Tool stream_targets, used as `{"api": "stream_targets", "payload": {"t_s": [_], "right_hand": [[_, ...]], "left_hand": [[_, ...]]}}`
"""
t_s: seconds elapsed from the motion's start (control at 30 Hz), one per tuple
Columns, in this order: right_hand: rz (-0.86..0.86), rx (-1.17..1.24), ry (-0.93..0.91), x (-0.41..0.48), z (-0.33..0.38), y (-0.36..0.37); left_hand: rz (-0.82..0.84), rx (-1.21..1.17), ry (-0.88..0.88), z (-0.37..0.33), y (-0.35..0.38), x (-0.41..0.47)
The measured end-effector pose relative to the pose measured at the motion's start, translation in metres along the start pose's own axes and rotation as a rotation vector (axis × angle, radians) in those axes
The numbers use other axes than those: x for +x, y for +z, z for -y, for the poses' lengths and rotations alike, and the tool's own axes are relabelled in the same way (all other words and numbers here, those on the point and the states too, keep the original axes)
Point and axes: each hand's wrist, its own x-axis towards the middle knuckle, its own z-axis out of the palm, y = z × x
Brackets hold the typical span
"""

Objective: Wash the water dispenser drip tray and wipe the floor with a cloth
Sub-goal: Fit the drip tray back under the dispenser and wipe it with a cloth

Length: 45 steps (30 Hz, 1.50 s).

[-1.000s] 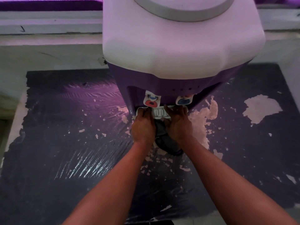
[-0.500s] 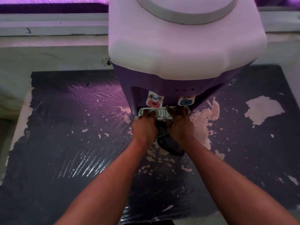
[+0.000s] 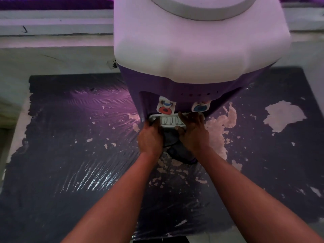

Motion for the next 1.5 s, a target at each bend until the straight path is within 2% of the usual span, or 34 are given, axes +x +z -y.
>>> {"api": "stream_targets", "payload": {"t_s": [0.07, 0.13, 0.33, 0.67, 0.83, 0.97, 1.1, 1.17, 1.23, 1.37, 1.5], "right_hand": [[-0.002, -0.001, -0.002, 0.000, 0.002, 0.001], [-0.006, -0.009, -0.008, 0.000, 0.003, 0.002], [-0.007, -0.011, 0.006, 0.001, 0.003, -0.001], [0.003, -0.001, 0.013, 0.001, 0.002, -0.002], [-0.001, -0.038, 0.017, 0.001, 0.001, 0.002], [-0.020, -0.060, -0.012, 0.001, 0.003, 0.005], [-0.052, -0.024, -0.004, -0.011, 0.009, 0.004], [-0.100, 0.003, -0.027, -0.022, 0.011, 0.001], [-0.085, 0.048, -0.040, -0.033, 0.012, -0.005], [0.104, 0.071, -0.089, -0.062, 0.026, -0.029], [0.200, 0.137, -0.124, -0.088, 0.049, -0.054]], "left_hand": [[0.064, 0.065, 0.081, 0.004, 0.000, -0.004], [0.095, 0.101, 0.090, 0.005, 0.000, -0.003], [0.069, 0.130, 0.130, 0.002, -0.008, 0.003], [-0.085, -0.103, -0.068, 0.000, 0.007, -0.021], [-0.147, -0.168, -0.096, -0.001, 0.001, -0.015], [-0.111, -0.193, -0.224, -0.003, -0.007, -0.016], [-0.069, -0.374, -0.415, -0.002, -0.016, -0.023], [-0.054, -0.484, -0.442, 0.000, -0.021, -0.026], [-0.024, -0.600, -0.415, 0.000, -0.027, -0.029], [0.101, -0.878, -0.357, -0.019, -0.054, -0.041], [0.169, -0.901, -0.245, -0.038, -0.091, -0.059]]}}
